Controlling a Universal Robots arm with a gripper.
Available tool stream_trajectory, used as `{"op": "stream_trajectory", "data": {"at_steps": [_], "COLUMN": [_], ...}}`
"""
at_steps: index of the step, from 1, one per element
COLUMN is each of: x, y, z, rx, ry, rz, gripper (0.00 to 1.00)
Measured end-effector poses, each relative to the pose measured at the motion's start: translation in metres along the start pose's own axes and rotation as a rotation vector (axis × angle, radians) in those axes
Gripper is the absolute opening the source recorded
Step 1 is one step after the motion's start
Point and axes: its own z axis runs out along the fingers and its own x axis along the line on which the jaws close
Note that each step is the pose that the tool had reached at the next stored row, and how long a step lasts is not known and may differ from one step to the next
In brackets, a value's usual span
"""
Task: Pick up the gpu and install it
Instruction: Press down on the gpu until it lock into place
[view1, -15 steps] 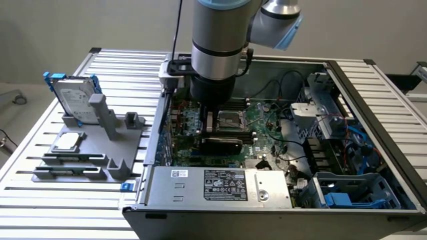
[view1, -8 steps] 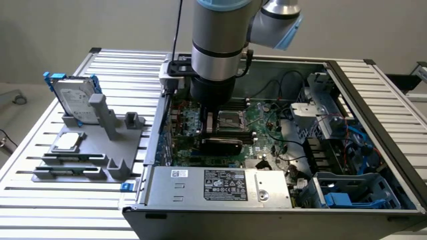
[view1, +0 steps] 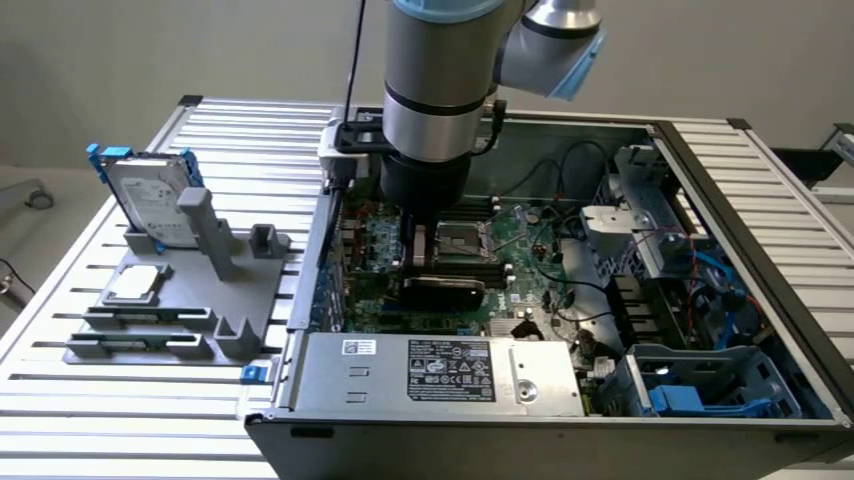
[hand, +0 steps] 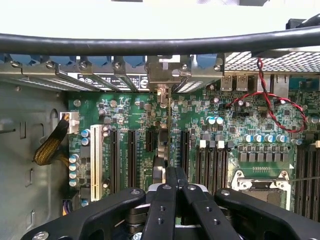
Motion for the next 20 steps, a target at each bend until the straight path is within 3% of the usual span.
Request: {"op": "stream_trajectory", "data": {"at_steps": [4,10,14,16,20], "x": [0.0,-0.001,-0.001,-0.001,-0.001], "y": [0.0,0.0009,0.0075,0.0117,0.0186], "z": [-0.0013,-0.0152,-0.0171,-0.0179,-0.0189], "rx": [-0.0005,-0.0048,-0.0054,-0.0088,-0.024], "ry": [-0.0019,-0.0003,-0.0007,-0.0015,-0.0018], "rz": [0.0,0.0,0.0,0.0,0.001], "gripper": [0.11,0.11,0.11,0.11,0.11]}}
